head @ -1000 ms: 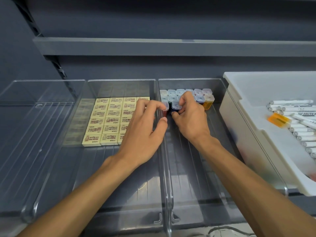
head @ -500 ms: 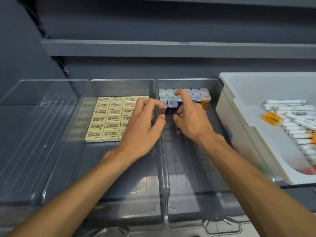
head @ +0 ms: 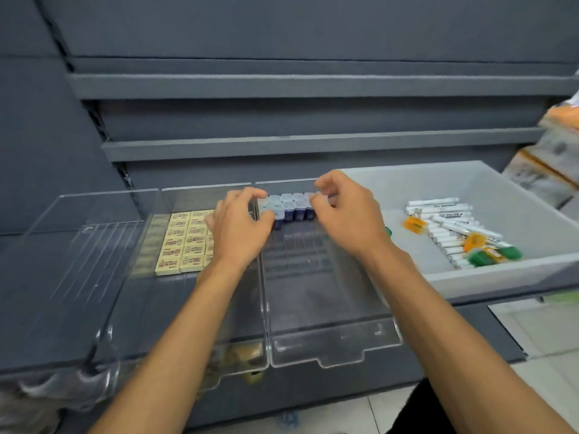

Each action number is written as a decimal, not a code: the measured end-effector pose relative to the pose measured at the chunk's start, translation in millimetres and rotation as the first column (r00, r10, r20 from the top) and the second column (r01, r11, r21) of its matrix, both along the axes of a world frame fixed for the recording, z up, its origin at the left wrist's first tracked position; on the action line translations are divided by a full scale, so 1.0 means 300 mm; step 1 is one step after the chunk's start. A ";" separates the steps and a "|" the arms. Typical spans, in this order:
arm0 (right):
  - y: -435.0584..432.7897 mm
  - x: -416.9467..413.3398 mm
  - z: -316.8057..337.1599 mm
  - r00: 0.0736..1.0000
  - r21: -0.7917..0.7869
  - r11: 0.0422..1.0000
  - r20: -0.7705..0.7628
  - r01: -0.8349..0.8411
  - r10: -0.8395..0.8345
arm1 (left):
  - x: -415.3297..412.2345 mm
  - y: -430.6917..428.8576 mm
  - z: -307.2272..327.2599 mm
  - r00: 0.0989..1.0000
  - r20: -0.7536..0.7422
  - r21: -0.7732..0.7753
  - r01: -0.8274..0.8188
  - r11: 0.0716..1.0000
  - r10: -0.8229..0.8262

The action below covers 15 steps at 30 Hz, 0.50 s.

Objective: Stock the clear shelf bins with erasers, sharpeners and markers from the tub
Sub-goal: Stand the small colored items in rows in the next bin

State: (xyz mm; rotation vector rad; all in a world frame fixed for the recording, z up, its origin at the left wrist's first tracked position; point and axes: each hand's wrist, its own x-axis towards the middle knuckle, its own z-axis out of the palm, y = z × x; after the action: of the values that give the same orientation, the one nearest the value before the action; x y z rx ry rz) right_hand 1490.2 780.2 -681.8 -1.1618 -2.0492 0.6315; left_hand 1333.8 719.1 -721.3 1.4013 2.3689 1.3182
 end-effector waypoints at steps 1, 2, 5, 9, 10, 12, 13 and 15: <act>0.007 0.037 0.015 0.999 -0.001 0.999 0.041 0.034 -0.034 | 0.026 0.003 0.023 0.999 -0.022 -0.004 0.044 0.999 -0.045; 0.012 0.079 0.031 0.994 -0.001 0.997 0.082 0.075 -0.075 | 0.061 0.007 0.050 0.994 -0.048 -0.019 0.102 0.995 -0.103; 0.013 0.200 0.061 0.969 -0.021 0.984 0.180 0.175 -0.169 | 0.165 0.020 0.110 0.952 -0.097 -0.084 0.282 0.956 -0.289; -0.035 0.375 0.089 0.935 -0.072 0.966 0.279 0.250 -0.221 | 0.301 0.032 0.169 0.864 -0.112 -0.146 0.474 0.868 -0.490; -0.046 0.425 0.098 0.927 -0.082 0.963 0.302 0.258 -0.223 | 0.333 0.036 0.180 0.841 -0.122 -0.163 0.507 0.846 -0.527; -0.054 0.507 0.111 0.909 -0.093 0.961 0.358 0.260 -0.212 | 0.378 0.045 0.193 0.808 -0.140 -0.192 0.545 0.816 -0.573; -0.050 0.541 0.115 0.901 -0.093 0.960 0.381 0.263 -0.210 | 0.393 0.052 0.196 0.799 -0.146 -0.202 0.553 0.808 -0.583; -0.030 0.594 0.113 0.888 -0.078 0.957 0.399 0.280 -0.227 | 0.416 0.077 0.195 0.782 -0.164 -0.221 0.565 0.795 -0.602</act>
State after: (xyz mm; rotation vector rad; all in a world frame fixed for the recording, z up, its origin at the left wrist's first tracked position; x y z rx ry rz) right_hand 1668.3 771.1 -647.8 -1.7166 -2.1414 0.4392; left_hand 1458.5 742.2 -662.8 2.0904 1.8259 0.8100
